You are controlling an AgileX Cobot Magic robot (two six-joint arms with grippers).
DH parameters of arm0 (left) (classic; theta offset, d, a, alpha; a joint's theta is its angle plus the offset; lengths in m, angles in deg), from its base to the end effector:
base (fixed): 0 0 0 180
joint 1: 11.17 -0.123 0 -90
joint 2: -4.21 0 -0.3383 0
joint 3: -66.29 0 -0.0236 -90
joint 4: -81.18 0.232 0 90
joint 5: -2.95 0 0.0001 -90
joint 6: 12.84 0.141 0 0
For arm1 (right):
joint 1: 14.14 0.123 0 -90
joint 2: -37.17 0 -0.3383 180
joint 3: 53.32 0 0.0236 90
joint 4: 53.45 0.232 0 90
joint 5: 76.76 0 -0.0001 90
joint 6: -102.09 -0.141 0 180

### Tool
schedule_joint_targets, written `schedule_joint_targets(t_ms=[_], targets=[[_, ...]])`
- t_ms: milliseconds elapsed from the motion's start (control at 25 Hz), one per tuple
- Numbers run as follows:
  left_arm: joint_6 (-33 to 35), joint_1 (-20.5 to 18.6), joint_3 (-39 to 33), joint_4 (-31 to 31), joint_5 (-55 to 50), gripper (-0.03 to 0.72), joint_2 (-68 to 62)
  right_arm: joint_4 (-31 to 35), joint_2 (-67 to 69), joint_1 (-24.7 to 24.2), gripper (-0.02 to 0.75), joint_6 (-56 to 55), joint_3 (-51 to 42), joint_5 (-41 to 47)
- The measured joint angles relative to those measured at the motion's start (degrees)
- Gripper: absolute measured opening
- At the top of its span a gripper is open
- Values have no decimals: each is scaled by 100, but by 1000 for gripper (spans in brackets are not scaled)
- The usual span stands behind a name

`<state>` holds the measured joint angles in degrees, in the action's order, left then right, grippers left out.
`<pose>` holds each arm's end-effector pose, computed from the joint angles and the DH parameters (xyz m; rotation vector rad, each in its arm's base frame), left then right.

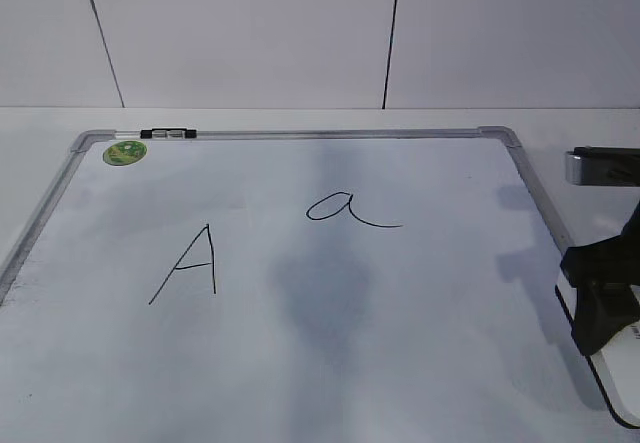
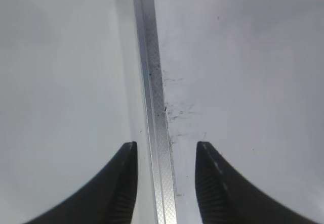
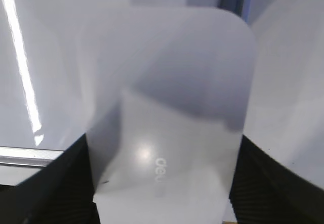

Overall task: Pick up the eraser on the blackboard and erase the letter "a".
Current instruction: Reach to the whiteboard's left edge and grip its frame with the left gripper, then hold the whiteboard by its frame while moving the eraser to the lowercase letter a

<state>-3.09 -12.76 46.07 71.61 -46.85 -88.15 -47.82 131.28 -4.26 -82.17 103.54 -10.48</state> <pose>0.2808 -0.0101 0.2607 0.0764 2.8169 -0.1595 0.2272 0.0524 0.2350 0.0855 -3.0659 -0.1235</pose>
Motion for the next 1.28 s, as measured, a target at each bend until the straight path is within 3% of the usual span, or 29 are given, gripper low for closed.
schedule_joint_targets(t_ms=[560, 1280], targets=[[96, 0, 593, -115, 286, 287, -1301, -13, 0, 0, 568, 9, 0, -10], [183, 0, 1010, -151, 444, 235, -2032, -116, 0, 0, 568, 44, 0, -242]])
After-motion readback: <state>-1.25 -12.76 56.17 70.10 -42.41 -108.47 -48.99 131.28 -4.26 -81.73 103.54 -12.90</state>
